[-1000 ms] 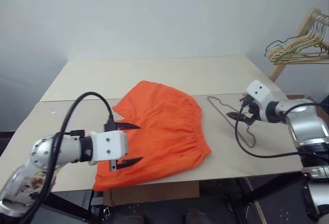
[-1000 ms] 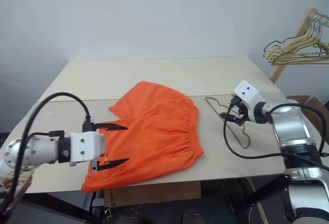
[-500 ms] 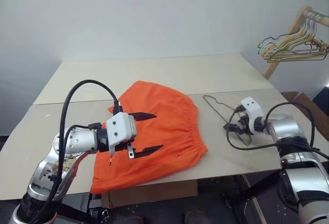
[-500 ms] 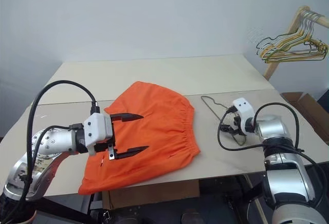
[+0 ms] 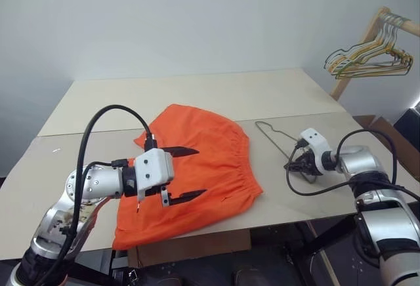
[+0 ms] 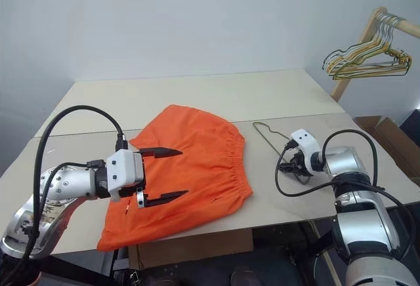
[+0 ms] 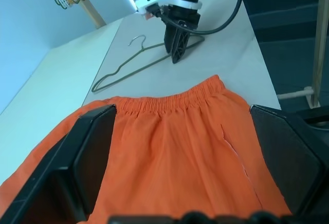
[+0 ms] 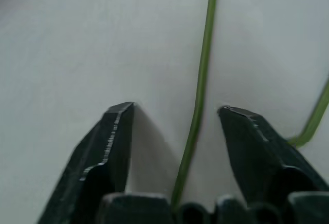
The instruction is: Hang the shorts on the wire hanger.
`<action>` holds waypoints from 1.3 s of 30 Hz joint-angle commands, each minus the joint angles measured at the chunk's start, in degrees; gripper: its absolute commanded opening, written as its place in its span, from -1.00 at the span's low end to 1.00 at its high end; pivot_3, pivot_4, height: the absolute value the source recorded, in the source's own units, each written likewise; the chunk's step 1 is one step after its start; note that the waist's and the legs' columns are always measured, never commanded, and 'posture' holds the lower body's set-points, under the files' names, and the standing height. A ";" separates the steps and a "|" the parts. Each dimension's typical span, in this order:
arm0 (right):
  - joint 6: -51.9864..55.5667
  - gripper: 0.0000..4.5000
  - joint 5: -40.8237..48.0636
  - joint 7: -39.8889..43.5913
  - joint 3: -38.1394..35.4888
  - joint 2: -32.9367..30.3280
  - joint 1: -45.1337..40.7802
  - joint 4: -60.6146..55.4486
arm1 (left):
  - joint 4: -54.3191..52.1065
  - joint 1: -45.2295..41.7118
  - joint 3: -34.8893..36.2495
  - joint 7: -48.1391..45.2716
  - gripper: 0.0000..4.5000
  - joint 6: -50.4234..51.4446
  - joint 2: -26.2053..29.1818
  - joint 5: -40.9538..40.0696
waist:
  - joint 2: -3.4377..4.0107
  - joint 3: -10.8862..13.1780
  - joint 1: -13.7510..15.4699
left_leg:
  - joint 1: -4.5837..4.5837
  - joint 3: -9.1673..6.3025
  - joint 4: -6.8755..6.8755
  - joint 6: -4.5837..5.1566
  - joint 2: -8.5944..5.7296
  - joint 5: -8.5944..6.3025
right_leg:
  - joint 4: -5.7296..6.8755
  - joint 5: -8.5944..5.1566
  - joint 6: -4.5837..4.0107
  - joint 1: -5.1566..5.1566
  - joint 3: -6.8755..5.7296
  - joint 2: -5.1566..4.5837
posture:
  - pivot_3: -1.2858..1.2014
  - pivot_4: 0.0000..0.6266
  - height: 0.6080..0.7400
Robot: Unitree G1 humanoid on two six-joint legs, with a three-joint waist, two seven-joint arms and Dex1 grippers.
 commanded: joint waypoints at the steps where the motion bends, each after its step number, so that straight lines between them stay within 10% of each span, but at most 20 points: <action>1: 0.80 -0.25 -1.19 -0.41 0.77 0.94 -0.56 1.53 | -0.57 -0.40 0.09 0.50 1.00 -1.42 0.37 0.52 | 0.00 0.00 0.01 | 0.00 0.00 0.00 0.00 0.00 0.00 | 0.00 0.00 0.00 0.00 0.00 0.00 | 0.00 -1.00 1.00; 6: 1.49 -0.99 -1.97 -2.28 0.37 1.55 -0.95 2.05 | 0.16 -0.58 -0.38 0.87 1.00 -2.40 0.03 1.53 | 0.00 -0.01 -0.04 | 0.00 -0.01 0.00 -0.01 0.00 0.00 | 0.00 0.00 0.00 0.00 0.00 0.00 | -0.01 -1.00 1.00; 13: 2.17 -0.99 -1.23 -7.67 -2.58 1.50 0.98 -7.06 | 2.69 -4.49 -1.49 9.85 1.00 7.85 -4.80 2.23 | -0.02 -0.03 0.12 | 0.01 -0.10 0.02 -0.01 -0.01 0.00 | 0.01 0.00 0.01 0.03 -0.01 -0.01 | 0.00 -1.00 1.00; 25: -1.29 -0.99 9.80 -15.53 -11.23 8.54 15.07 -61.42 | 13.00 -24.30 15.55 36.46 1.00 32.06 -36.48 -22.99 | 0.00 -0.02 0.06 | -0.21 -0.40 0.05 -0.10 -0.07 -0.06 | 0.04 0.03 0.12 -0.15 -0.02 -0.08 | -0.05 -1.00 1.00; 39: -17.10 -0.99 7.84 -17.84 -2.16 14.74 25.68 -72.94 | 16.18 -27.70 18.51 40.77 1.00 29.00 -38.17 -30.99 | 0.00 -0.01 0.04 | -0.19 -0.36 0.09 -0.16 -0.18 -0.08 | -0.02 0.03 0.14 -0.12 0.03 -0.12 | -0.05 -1.00 1.00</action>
